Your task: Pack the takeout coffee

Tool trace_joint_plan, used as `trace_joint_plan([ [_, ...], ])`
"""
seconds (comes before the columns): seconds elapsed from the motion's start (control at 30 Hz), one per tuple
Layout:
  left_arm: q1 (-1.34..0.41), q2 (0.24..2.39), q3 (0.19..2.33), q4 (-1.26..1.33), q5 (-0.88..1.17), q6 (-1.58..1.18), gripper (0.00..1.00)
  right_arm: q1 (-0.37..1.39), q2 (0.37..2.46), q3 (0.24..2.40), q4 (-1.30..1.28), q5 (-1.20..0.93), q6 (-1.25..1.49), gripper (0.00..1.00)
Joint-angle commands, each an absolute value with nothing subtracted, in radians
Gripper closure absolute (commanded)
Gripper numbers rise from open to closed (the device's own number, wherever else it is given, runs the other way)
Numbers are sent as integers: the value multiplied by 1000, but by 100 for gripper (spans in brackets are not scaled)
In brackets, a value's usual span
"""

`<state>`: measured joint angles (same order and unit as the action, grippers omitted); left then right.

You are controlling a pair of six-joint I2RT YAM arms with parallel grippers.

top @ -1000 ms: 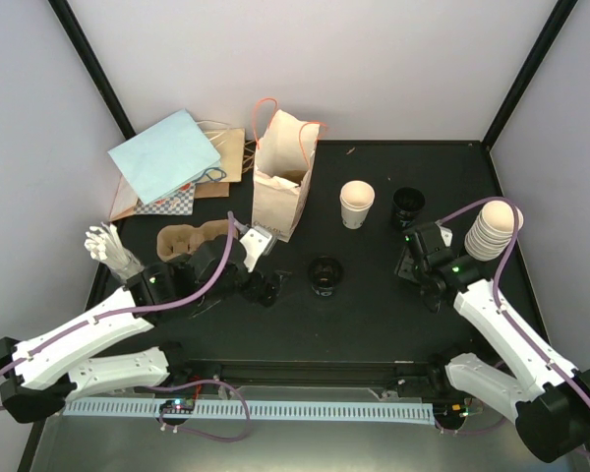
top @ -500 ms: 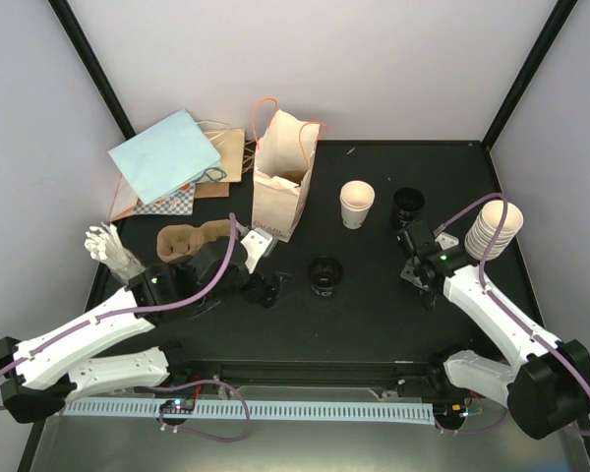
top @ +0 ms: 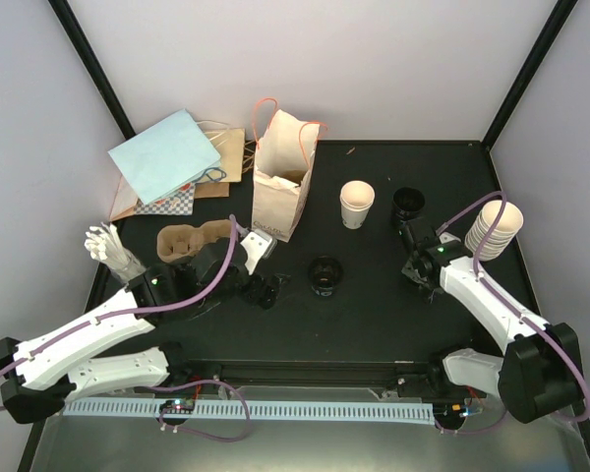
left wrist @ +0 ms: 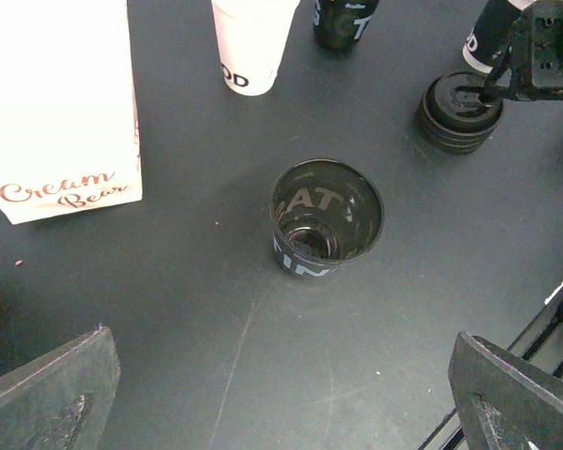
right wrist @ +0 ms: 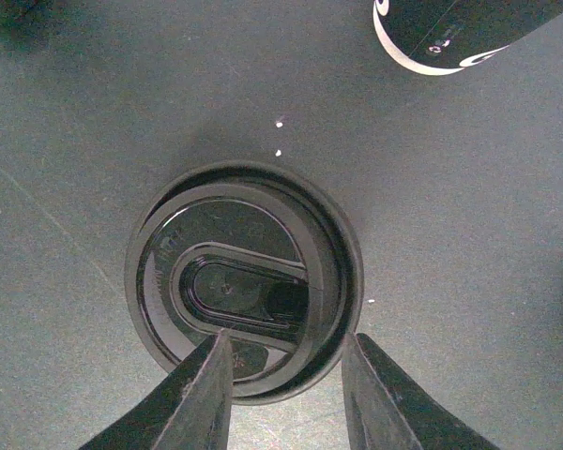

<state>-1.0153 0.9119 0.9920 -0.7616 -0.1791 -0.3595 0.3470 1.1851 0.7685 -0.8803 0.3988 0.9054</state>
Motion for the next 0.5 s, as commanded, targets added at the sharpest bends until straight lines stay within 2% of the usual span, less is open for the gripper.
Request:
trace_joint_plan([
  [0.0,-1010,891,993,-753,-197,-362,1,344,1185,770,-857,426,941,67],
  [0.37,-1010,891,992,-752,-199,-362,1,334,1211,753,-826,414,929,68],
  [0.47,-1009,890,993,-754,-201,-362,1,328,1218,751,-827,417,934,72],
])
